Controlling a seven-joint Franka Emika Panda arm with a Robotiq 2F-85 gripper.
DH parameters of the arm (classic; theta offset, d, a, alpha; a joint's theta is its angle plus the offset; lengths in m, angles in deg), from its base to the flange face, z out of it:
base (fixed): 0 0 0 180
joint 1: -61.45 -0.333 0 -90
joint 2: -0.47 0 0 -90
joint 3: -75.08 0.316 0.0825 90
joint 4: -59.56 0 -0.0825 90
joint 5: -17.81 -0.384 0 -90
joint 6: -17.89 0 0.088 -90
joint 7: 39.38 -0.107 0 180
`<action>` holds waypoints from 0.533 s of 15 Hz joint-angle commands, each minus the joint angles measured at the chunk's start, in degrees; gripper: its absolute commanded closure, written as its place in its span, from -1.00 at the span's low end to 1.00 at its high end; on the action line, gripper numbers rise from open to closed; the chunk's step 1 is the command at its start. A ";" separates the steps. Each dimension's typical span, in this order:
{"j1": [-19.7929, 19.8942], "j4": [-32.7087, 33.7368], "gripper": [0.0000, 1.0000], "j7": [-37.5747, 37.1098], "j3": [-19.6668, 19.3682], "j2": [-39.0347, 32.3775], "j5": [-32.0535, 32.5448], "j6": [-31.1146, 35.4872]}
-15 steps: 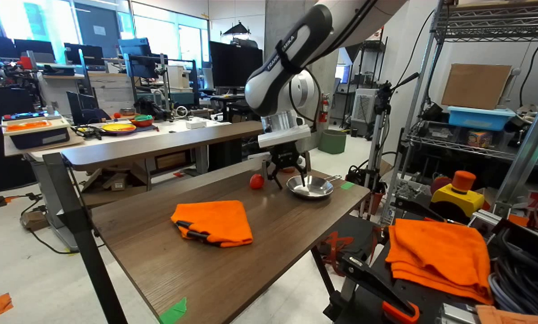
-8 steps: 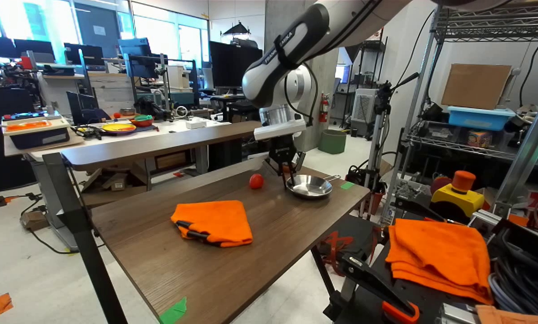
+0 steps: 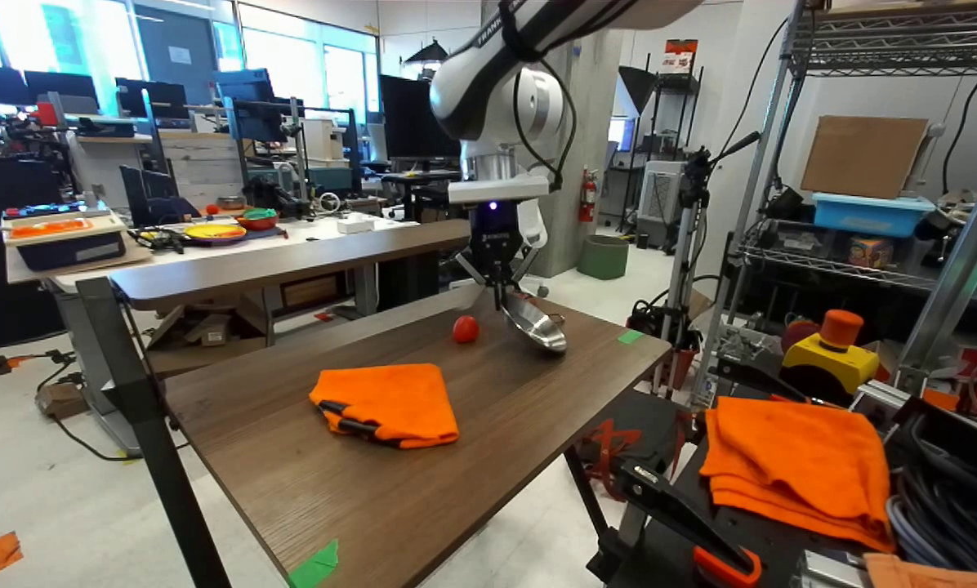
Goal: Move the pan slightly to the left
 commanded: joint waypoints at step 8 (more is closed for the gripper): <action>-4.06 -12.09 0.98 -3.28 2.28 5.07 -5.35 -7.56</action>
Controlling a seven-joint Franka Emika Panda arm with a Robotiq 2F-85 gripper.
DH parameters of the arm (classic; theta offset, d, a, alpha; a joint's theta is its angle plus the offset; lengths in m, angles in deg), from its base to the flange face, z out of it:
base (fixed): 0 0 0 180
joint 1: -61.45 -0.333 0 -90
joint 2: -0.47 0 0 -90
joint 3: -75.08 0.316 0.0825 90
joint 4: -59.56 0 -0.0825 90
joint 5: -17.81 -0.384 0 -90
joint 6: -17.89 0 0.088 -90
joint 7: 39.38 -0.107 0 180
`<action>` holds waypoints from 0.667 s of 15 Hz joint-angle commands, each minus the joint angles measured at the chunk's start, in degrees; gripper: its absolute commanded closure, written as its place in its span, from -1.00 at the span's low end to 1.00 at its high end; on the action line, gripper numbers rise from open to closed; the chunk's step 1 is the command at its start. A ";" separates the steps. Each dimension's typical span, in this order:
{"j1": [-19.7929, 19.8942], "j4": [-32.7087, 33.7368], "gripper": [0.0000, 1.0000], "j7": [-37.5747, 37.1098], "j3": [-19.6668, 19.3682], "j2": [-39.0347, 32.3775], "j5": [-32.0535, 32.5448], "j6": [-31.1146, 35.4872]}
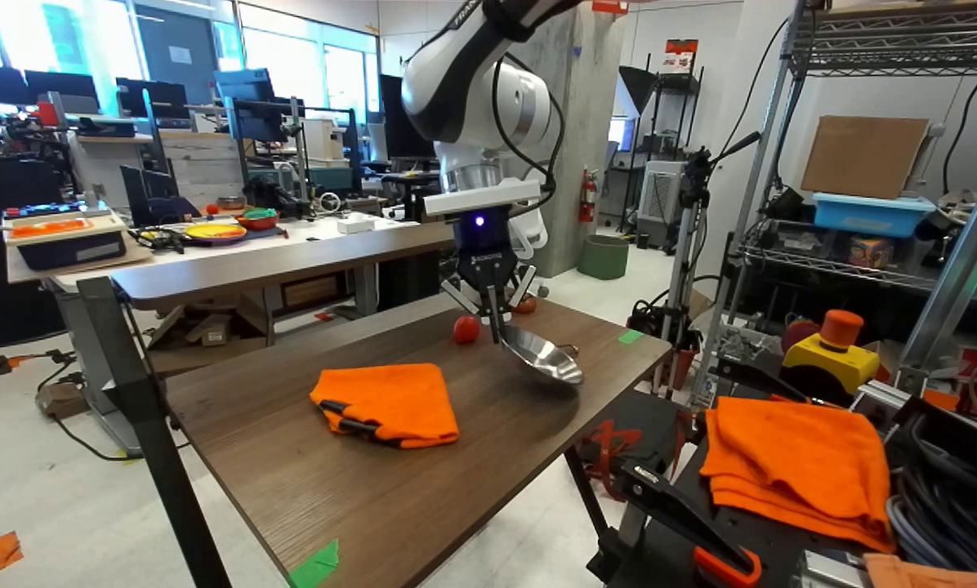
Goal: Move the pan slightly to the left
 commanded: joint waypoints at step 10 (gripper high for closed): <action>1.24 14.29 0.98 2.84 0.25 -9.40 -2.92 -14.85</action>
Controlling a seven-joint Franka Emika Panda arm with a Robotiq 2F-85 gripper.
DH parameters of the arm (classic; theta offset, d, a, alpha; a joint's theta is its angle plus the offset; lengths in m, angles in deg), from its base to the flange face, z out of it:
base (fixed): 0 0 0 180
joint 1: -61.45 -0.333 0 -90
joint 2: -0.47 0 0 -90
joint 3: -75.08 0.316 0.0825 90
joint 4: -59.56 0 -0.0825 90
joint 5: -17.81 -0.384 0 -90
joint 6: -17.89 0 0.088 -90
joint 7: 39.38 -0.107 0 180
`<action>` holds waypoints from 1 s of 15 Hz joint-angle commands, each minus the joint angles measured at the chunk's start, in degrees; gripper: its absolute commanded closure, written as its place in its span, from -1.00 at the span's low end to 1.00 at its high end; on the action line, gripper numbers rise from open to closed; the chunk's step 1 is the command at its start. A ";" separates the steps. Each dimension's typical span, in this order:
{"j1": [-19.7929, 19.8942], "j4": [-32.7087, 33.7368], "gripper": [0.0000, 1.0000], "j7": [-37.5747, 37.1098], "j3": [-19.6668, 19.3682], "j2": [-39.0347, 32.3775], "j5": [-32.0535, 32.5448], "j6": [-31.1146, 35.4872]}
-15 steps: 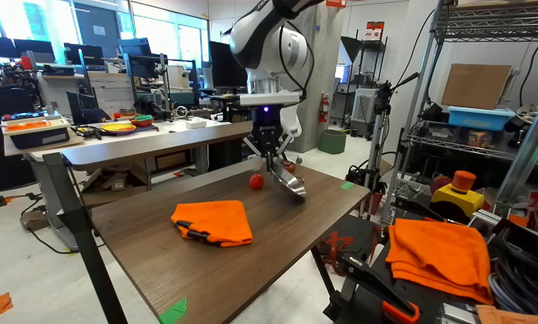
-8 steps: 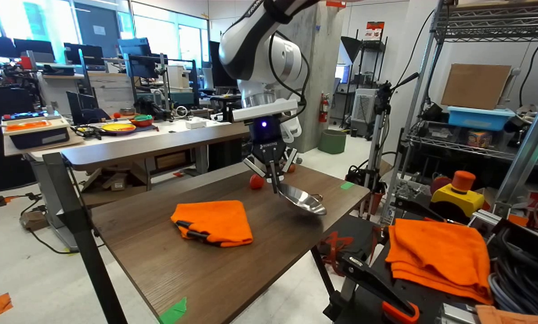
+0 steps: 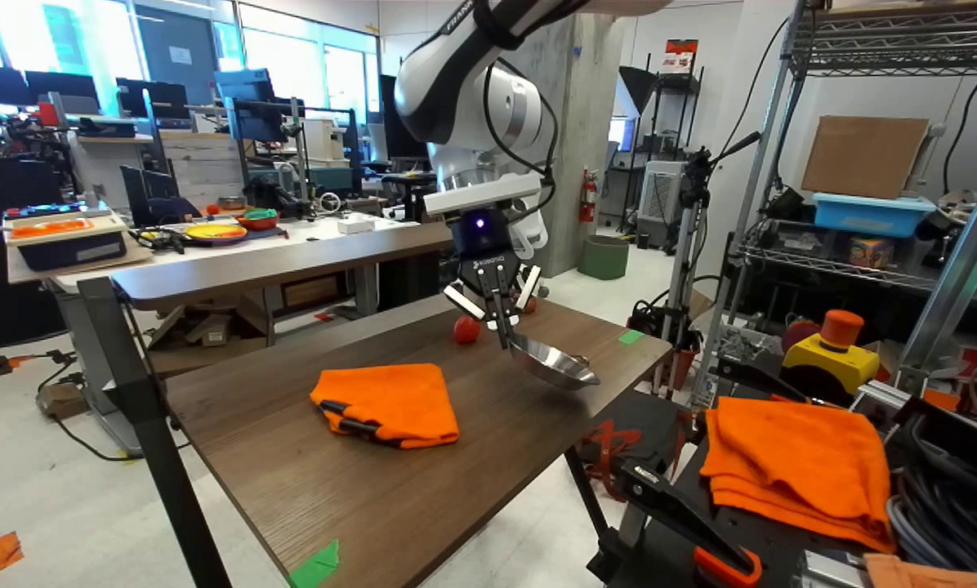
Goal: Move the pan slightly to the left
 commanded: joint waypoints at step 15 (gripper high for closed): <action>6.57 24.63 -1.00 5.64 2.74 -10.69 -4.38 -24.00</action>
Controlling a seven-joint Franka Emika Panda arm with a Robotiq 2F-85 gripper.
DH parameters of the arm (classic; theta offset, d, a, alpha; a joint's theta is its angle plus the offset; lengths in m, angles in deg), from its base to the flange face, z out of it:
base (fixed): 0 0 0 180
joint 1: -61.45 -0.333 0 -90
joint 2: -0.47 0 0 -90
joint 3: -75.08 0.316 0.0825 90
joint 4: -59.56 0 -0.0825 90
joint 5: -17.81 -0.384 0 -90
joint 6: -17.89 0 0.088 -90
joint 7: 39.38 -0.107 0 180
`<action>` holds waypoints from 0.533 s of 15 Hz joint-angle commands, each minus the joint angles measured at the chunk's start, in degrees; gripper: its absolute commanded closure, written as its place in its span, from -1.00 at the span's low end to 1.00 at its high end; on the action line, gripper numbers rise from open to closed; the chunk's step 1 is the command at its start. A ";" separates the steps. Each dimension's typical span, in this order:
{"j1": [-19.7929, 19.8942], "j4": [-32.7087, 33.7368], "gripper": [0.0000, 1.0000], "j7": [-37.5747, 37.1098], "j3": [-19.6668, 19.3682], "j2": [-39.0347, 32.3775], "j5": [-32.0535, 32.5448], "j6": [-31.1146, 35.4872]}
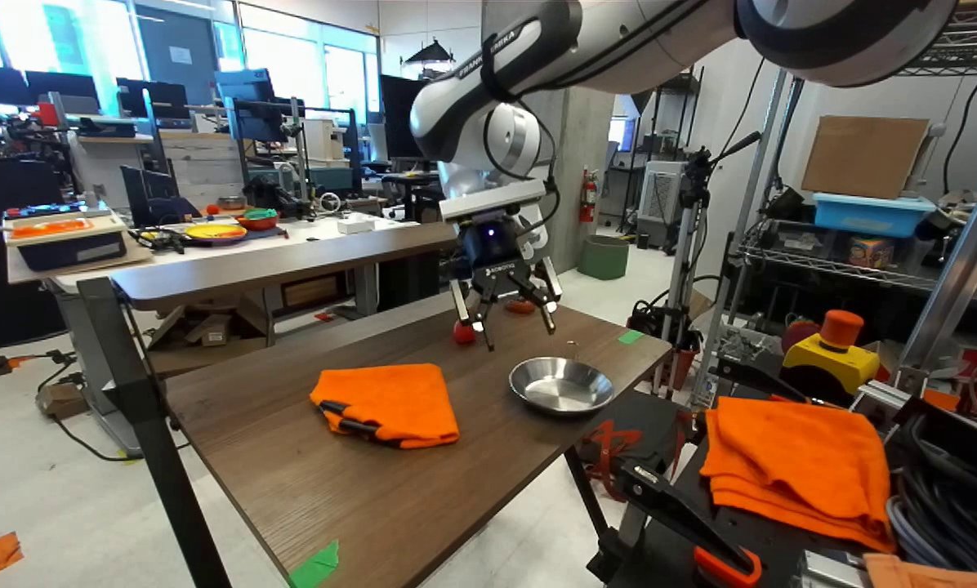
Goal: Move the pan slightly to the left
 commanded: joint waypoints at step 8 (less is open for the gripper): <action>2.67 -5.23 -1.00 10.10 0.87 15.33 -0.44 0.08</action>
